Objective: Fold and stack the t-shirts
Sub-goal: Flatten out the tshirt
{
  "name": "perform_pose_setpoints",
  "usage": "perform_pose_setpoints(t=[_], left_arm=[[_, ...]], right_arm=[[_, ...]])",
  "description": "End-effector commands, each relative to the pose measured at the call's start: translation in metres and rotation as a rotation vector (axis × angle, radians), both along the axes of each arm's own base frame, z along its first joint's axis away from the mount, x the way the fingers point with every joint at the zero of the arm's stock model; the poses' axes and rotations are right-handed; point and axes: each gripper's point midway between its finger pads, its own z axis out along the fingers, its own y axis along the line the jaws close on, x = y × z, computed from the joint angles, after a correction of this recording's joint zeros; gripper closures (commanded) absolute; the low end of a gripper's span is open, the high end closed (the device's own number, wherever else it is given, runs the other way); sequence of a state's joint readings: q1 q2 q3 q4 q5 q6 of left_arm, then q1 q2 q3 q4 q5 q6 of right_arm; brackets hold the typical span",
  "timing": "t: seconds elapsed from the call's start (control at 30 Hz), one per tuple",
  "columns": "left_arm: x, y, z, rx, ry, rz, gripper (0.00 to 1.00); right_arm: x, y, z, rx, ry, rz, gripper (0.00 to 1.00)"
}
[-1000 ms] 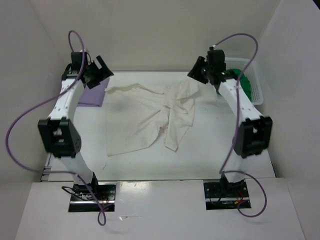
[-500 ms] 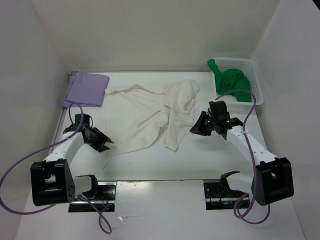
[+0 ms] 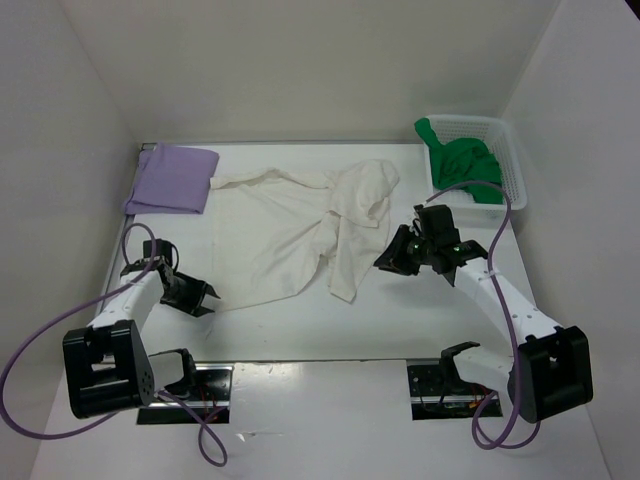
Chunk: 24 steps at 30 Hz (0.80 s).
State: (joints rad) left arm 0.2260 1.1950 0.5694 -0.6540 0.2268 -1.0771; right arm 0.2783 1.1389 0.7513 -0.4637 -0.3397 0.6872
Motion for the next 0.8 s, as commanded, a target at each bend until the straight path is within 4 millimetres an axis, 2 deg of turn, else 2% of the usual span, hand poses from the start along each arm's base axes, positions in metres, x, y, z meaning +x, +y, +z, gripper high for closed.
perform_pose_setpoints(t=[0.0, 0.1, 0.23, 0.37, 0.53, 0.73, 0.77], left_arm=[[-0.012, 0.009, -0.005, 0.036, 0.076, 0.046, 0.53], [-0.016, 0.012, -0.004, 0.054, 0.095, 0.041, 0.55], [-0.025, 0.008, -0.012, 0.034, 0.136, 0.037, 0.55], [-0.019, 0.007, -0.017, 0.03, 0.106, 0.036, 0.55], [-0.001, 0.004, -0.022, -0.01, 0.046, 0.089, 0.56], [-0.002, -0.004, -0.029, -0.015, 0.039, 0.087, 0.59], [-0.002, -0.005, -0.03, -0.014, 0.03, 0.078, 0.64]], right_arm=[[0.001, 0.009, 0.012, 0.026, -0.054, 0.036, 0.74], [0.005, 0.01, 0.015, 0.024, -0.071, 0.042, 0.74], [0.01, 0.011, 0.016, 0.028, -0.084, 0.043, 0.74], [0.012, 0.013, 0.016, 0.037, -0.089, 0.05, 0.74], [0.011, 0.018, 0.02, 0.047, -0.096, 0.066, 0.74], [0.015, 0.017, 0.021, 0.039, -0.098, 0.058, 0.72], [0.015, 0.017, 0.018, 0.036, -0.088, 0.058, 0.72]])
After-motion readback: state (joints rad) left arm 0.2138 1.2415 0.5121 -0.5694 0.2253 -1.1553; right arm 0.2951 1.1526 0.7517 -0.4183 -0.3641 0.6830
